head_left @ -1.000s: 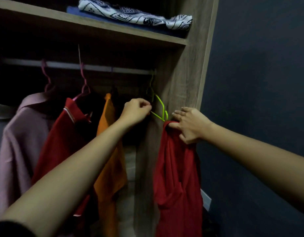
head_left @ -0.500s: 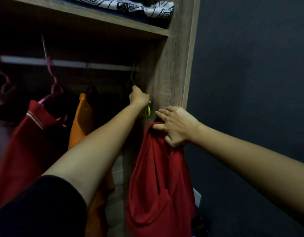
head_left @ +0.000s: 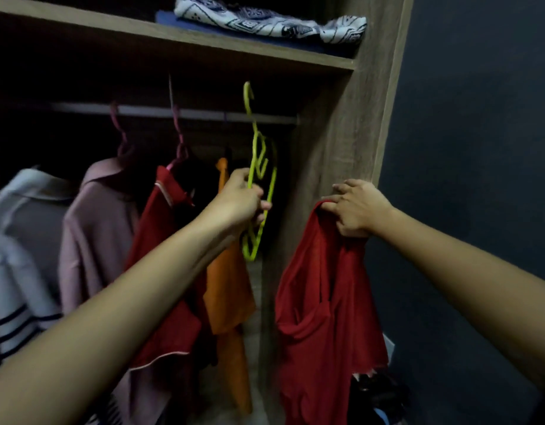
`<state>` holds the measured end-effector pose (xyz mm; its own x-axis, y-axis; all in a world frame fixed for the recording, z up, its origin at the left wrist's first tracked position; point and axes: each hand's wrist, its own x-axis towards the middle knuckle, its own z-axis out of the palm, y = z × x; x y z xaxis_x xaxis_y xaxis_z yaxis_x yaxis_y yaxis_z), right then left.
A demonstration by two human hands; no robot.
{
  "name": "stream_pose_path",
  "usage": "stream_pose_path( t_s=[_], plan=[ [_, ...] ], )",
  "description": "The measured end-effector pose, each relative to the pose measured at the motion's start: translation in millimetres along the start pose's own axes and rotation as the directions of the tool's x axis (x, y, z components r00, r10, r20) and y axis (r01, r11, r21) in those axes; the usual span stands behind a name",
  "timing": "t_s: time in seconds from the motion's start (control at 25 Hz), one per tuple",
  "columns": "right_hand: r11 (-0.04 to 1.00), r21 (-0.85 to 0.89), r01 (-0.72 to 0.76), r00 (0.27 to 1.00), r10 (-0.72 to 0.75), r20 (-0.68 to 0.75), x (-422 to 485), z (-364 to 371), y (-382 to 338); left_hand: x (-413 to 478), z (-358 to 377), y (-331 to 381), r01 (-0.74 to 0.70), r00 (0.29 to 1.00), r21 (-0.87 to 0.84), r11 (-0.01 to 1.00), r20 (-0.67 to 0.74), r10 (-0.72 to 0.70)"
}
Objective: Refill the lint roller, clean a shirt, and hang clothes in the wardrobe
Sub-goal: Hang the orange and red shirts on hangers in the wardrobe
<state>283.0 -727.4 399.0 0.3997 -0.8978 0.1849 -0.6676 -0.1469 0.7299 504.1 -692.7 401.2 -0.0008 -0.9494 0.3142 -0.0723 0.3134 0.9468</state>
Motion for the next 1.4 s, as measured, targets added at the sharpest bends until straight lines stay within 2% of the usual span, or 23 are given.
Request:
stream_pose_path(
  t_s=[0.12, 0.2, 0.28, 0.44, 0.52, 0.64, 0.76, 0.8, 0.84, 0.88, 0.92, 0.96, 1.04, 1.08, 1.12, 1.2, 1.24, 1.28, 1.36, 1.4],
  plan=[
    [0.975, 0.201, -0.097, 0.99, 0.073, 0.119, 2.5, -10.1, -13.8, -39.5, -69.8, -16.6, -0.06, 0.989, 0.27, 0.961, -0.112, 0.093],
    [0.914, 0.375, -0.154, 0.979, 0.091, 0.18, 2.4, -19.6, -30.9, -67.2, -119.9, -29.6, -0.117, 0.971, 0.521, 0.845, -0.117, 0.207],
    [0.834, 0.512, -0.206, 0.971, 0.111, 0.211, -0.3, -27.8, -45.3, -95.7, -163.1, -42.4, -0.21, 0.941, 0.66, 0.722, -0.063, 0.332],
    [0.671, 0.677, -0.304, 0.952, 0.189, 0.24, -10.4, -35.4, -63.0, -136.9, -232.8, -52.7, -0.256, 0.944, 0.699, 0.668, 0.033, 0.327],
    [0.623, 0.724, -0.296, 0.955, 0.195, 0.223, -16.5, -49.0, -74.3, -150.1, -254.6, -55.4, -0.286, 0.943, 0.734, 0.616, 0.103, 0.315],
    [0.617, 0.773, -0.145, 0.989, 0.08, 0.121, -27.8, -92.6, -100.1, -161.7, -250.7, -55.0, -0.309, 0.948, 0.679, 0.667, 0.162, 0.274],
    [0.5, 0.864, 0.06, 0.997, -0.063, -0.033, -47.4, -141.8, -131.8, -160.3, -230.7, -66.3, -0.368, 0.93, 0.589, 0.72, 0.246, 0.274],
    [0.502, 0.856, 0.123, 0.992, -0.03, -0.125, -55.2, -153.0, -140.4, -160.0, -223.8, -70.8, -0.375, 0.927, 0.544, 0.751, 0.247, 0.284],
    [0.596, 0.784, 0.175, 0.967, 0.047, -0.251, -62.0, -160.7, -147.3, -160.2, -218.1, -72.5, -0.376, 0.926, 0.507, 0.775, 0.223, 0.304],
    [0.72, 0.667, 0.189, 0.913, 0.122, -0.39, -66.6, -163.3, -151.7, -160.3, -214.0, -72.4, -0.393, 0.918, 0.498, 0.773, 0.163, 0.362],
    [0.801, 0.572, 0.175, 0.855, 0.164, -0.491, -70.0, -164.2, -154.2, -160.3, -212.3, -70.4, -0.418, 0.887, 0.553, 0.721, 0.076, 0.455],
    [0.836, 0.525, 0.161, 0.825, 0.178, -0.537, -70.7, -163.2, -155.0, -161.2, -210.4, -68.6, -0.437, 0.815, 0.656, 0.616, -0.001, 0.579],
    [0.84, 0.518, 0.163, 0.805, 0.19, -0.562, -68.0, -164.3, -155.6, -168.3, -199.3, -72.9, -0.348, 0.629, 0.844, 0.408, -0.112, 0.769],
    [0.835, 0.525, 0.164, 0.795, 0.203, -0.571, -66.1, -167.3, -155.6, -181.7, -184.8, -78.5, -0.358, 0.582, 0.857, 0.371, -0.106, 0.807],
    [0.83, 0.534, 0.162, 0.781, 0.223, -0.583, -64.7, -170.8, -155.3, -196.9, -167.7, -94.0, -0.412, 0.581, 0.848, 0.334, -0.038, 0.813],
    [0.83, 0.529, 0.176, 0.741, 0.243, -0.627, -63.6, -178.2, -154.0, -222.0, -138.4, -136.2, -0.421, 0.716, 0.85, 0.316, 0.097, 0.692],
    [0.836, 0.52, 0.179, 0.729, 0.242, -0.64, -64.3, -181.0, -152.3, -226.7, -134.6, -155.0, -0.358, 0.804, 0.855, 0.376, 0.077, 0.59],
    [0.842, 0.508, 0.18, 0.722, 0.237, -0.65, -65.5, -181.6, -149.5, -226.3, -137.2, -168.7, -0.289, 0.87, 0.829, 0.479, 0.019, 0.492],
    [0.844, 0.495, 0.207, 0.719, 0.212, -0.662, -69.9, -176.9, -143.7, -212.1, -161.4, -180.9, -0.148, 0.957, 0.709, 0.69, -0.073, 0.28],
    [0.839, 0.493, 0.23, 0.73, 0.187, -0.657, -73.3, -171.5, -142.8, -205.3, -177.0, -178.0, -0.086, 0.982, 0.698, 0.711, -0.062, 0.179]
  ],
)
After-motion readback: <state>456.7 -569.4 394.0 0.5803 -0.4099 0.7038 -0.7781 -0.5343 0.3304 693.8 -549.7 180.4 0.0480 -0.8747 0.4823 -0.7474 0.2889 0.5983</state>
